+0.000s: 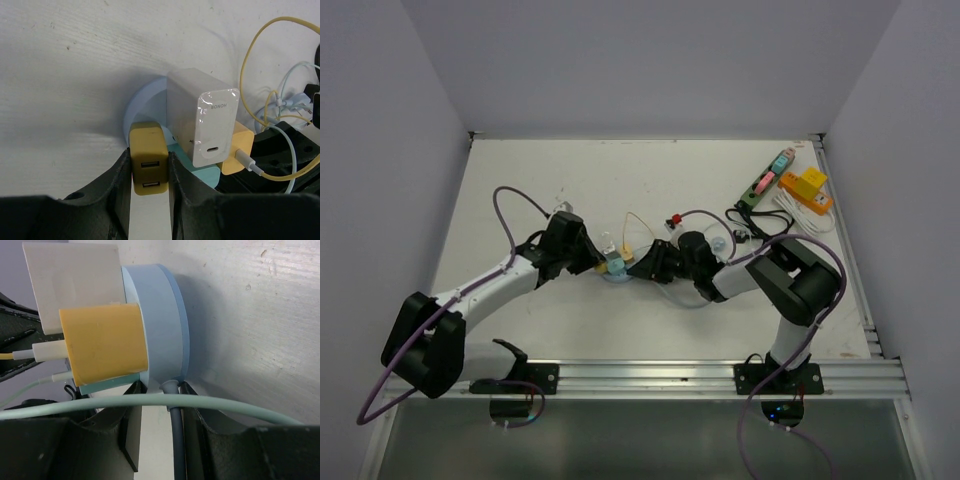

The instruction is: Pull the plug off the socket

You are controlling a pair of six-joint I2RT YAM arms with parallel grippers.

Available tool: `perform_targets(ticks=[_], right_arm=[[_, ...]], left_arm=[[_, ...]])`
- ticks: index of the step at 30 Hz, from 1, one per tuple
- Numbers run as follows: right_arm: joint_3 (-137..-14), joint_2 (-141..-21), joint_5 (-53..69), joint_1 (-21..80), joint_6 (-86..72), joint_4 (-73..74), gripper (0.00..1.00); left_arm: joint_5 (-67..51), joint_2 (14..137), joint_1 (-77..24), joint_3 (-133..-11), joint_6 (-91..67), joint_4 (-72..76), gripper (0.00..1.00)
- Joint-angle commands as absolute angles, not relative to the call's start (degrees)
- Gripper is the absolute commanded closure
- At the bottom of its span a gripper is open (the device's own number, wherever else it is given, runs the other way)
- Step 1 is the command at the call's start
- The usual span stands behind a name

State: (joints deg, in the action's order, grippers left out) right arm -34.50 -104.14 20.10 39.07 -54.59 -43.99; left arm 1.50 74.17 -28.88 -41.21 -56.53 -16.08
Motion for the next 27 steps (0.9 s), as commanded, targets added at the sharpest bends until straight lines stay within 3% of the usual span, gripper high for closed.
perform_targets(ticks=[1, 9, 27], right_arm=[[-35.24, -104.41, 8.8, 38.5, -50.1, -28.15, 1.0], [-38.14, -104.68, 2.38, 38.5, -50.45, -16.27, 1.0], [-43.24, -107.31, -2.37, 38.5, -52.47, -5.72, 1.0]], left_arm=[[-1.93, 68.2, -28.56, -44.21, -57.66, -9.57, 1.0], [-0.53, 68.12, -28.65, -47.8, -53.79, -13.87, 1.0], [6.85, 72.06, -34.7, -54.49, -55.81, -17.75, 1.0]])
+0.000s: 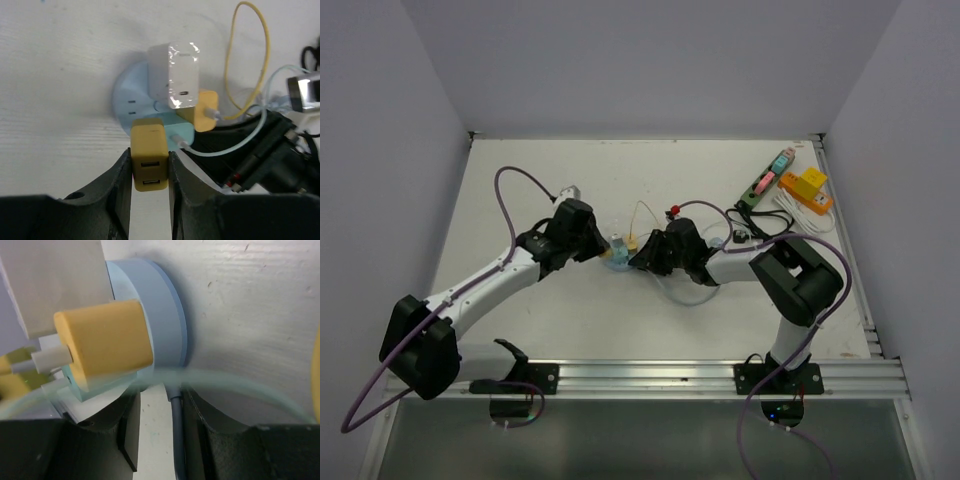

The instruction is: Pull the plug off the socket

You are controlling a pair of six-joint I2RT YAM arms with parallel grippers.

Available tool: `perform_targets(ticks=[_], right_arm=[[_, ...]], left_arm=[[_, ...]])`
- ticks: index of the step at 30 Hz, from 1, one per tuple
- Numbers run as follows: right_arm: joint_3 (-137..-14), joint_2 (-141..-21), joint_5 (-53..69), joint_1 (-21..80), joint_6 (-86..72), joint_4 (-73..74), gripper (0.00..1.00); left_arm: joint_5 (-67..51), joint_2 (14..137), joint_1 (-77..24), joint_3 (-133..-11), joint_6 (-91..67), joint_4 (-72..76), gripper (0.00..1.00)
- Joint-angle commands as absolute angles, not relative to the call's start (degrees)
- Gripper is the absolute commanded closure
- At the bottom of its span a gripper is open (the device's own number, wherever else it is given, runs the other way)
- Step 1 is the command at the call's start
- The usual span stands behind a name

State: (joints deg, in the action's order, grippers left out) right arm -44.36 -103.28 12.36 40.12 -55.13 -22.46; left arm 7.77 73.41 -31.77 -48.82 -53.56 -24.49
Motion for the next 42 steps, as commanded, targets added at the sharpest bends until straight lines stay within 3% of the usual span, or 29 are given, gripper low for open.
perform_targets(ticks=[1, 11, 23, 30, 39, 42], right_arm=[[-43.33, -107.23, -2.2, 38.5, -52.56, -5.71, 1.0], [-41.49, -105.73, -0.18, 38.41, -52.03, -9.14, 1.0], [-42.01, -103.1, 9.04, 37.71, -45.09, -9.76, 1.0], [-43.33, -101.78, 13.96, 37.27, -38.24, -6.86, 1.0], [-44.91, -100.9, 17.58, 37.35, -32.44, -4.22, 1.0], [-45.0, -100.72, 17.93, 37.35, -31.99, -3.61, 1.0]], left_arm=[[7.9, 73.55, -35.33, -54.84, -56.16, -18.19, 1.0], [10.46, 73.66, -34.64, -58.18, -52.39, -21.62, 1.0], [0.62, 72.86, -14.25, -53.09, -42.98, -15.21, 1.0], [-8.69, 87.24, -0.2, -56.85, -44.2, -5.82, 1.0], [-16.0, 108.87, 9.14, -70.56, -46.23, 5.27, 0.91], [-16.17, 112.92, 10.1, -73.47, -45.44, 5.89, 0.74]])
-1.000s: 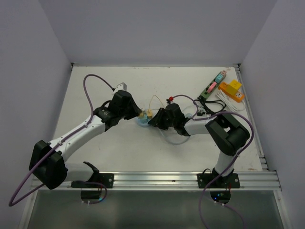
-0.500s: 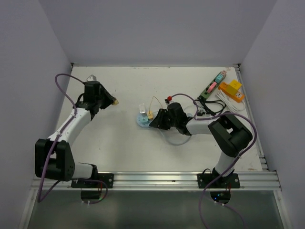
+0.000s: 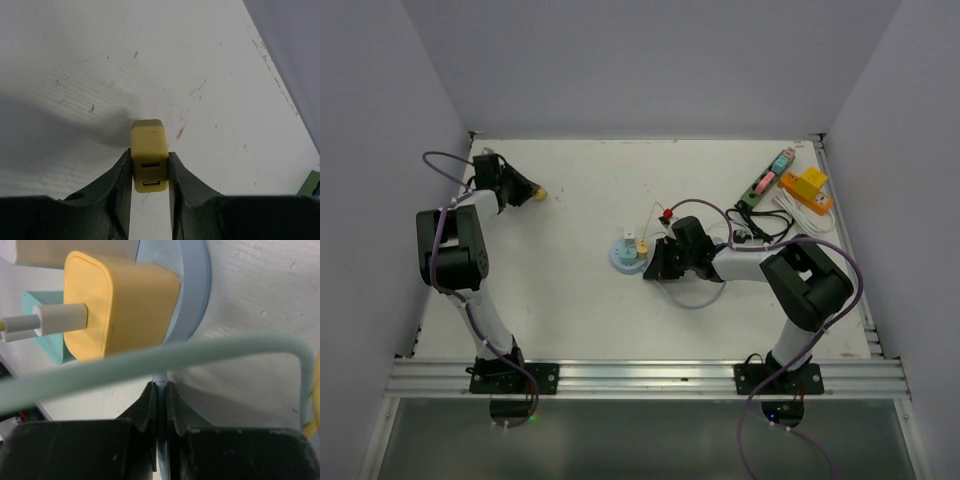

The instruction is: Pull the plug off the socket

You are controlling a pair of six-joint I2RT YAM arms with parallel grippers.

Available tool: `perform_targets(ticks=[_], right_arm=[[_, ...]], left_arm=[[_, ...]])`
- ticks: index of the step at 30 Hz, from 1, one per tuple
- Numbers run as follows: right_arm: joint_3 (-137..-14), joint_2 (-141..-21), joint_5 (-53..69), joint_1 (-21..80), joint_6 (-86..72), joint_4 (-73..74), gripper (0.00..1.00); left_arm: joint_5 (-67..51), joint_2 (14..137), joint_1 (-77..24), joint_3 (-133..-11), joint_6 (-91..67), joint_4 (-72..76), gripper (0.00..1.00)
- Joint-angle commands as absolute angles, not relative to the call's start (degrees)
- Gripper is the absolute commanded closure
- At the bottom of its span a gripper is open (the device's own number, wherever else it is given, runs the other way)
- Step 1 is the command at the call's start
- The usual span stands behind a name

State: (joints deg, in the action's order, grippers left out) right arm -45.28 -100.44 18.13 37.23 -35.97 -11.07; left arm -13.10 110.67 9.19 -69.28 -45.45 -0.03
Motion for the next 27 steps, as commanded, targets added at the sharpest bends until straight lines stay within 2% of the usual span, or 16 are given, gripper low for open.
perform_targets(ticks=[1, 2, 4, 5, 7, 10, 13, 16, 23, 27], right_arm=[[-44.91, -100.55, 18.1, 37.35, -31.82, -3.52, 1.0], [-45.0, -100.46, 18.11, 37.35, -31.64, -3.34, 1.0], [-44.65, -99.94, 17.93, 37.35, -31.47, -3.08, 1.0], [-44.65, -99.84, 17.84, 37.35, -31.38, -2.99, 1.0], [-44.39, -99.49, 17.84, 37.35, -31.38, -2.81, 1.0], [-44.38, -99.06, 17.75, 37.35, -31.47, -2.55, 1.0], [-44.82, -98.44, 16.96, 37.35, -31.11, -1.58, 1.0], [-45.26, -97.39, 16.7, 37.35, -30.85, -1.23, 0.9], [-45.18, -94.75, 16.61, 37.44, -30.06, -0.18, 0.6], [-43.86, -92.21, 15.74, 37.35, -30.85, -0.53, 0.55]], left_arm=[[-16.0, 113.64, 10.37, -73.91, -45.35, 5.8, 0.68], [-16.0, 114.25, 10.89, -74.18, -45.26, 5.28, 0.58], [-15.74, 115.05, 11.6, -73.92, -44.83, 5.1, 0.49], [-15.38, 115.22, 12.04, -73.74, -44.48, 3.97, 0.39], [-14.94, 114.79, 12.22, -73.22, -42.9, 2.9, 0.25], [-13.98, 112.51, 12.3, -71.2, -41.49, 1.33, 0.11], [-12.66, 108.91, 12.31, -69.7, -40.34, -2.72, 0.05], [-11.69, 104.16, 11.95, -67.5, -39.64, -5.09, 0.02], [-8.79, 91.26, 4.86, -61.36, -36.48, -12.39, 0.01], [-7.91, 85.88, -2.8, -58.54, -34.63, -14.94, 0.02]])
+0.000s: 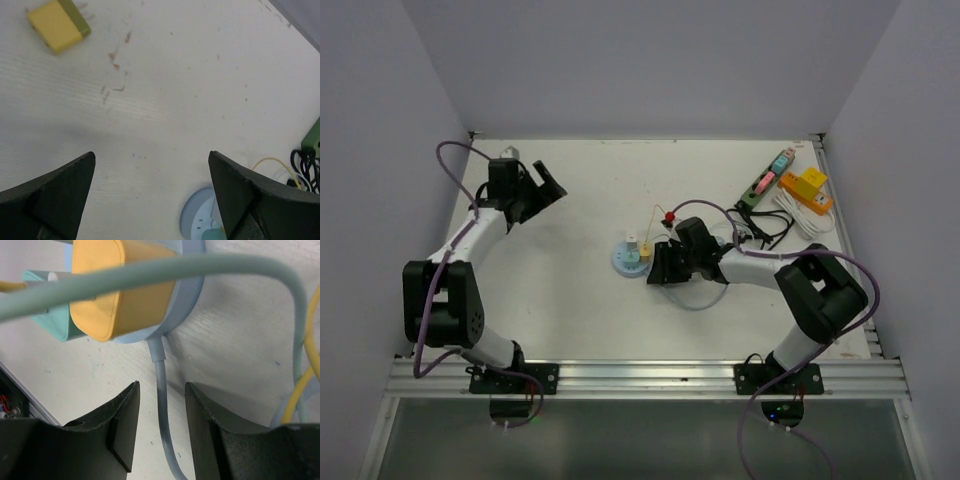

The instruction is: Pull the plug off the socket

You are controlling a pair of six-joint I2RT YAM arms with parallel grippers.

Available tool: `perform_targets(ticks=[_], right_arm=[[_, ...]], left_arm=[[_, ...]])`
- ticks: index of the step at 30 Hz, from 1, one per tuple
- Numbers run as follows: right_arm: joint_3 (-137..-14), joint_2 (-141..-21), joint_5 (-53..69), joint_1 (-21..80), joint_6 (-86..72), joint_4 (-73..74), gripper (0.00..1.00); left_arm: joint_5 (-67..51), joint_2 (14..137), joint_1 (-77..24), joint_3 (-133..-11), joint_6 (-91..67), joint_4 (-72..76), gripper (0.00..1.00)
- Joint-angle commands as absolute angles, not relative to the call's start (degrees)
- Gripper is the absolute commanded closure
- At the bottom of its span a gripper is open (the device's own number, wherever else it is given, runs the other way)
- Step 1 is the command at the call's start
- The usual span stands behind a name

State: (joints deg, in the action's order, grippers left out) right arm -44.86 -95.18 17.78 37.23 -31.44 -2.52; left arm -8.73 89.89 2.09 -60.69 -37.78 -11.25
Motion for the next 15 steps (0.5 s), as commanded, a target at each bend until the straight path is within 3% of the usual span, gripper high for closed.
perform_targets(ticks=[1, 9, 15], right_arm=[[-43.51, -91.85, 15.21, 37.35, -31.28, -0.7, 0.55], [-39.55, -88.51, 13.45, 37.44, -35.07, -4.57, 0.46], [-38.32, -86.31, 12.04, 37.44, -36.04, -6.24, 0.32]], left_arm=[[-7.74, 85.0, -5.77, -57.75, -34.54, -15.99, 0.02], [-1.77, 80.77, -20.73, -59.06, -38.4, -20.92, 0.06], [6.23, 88.14, -30.23, -68.19, -37.8, -24.95, 0.06]])
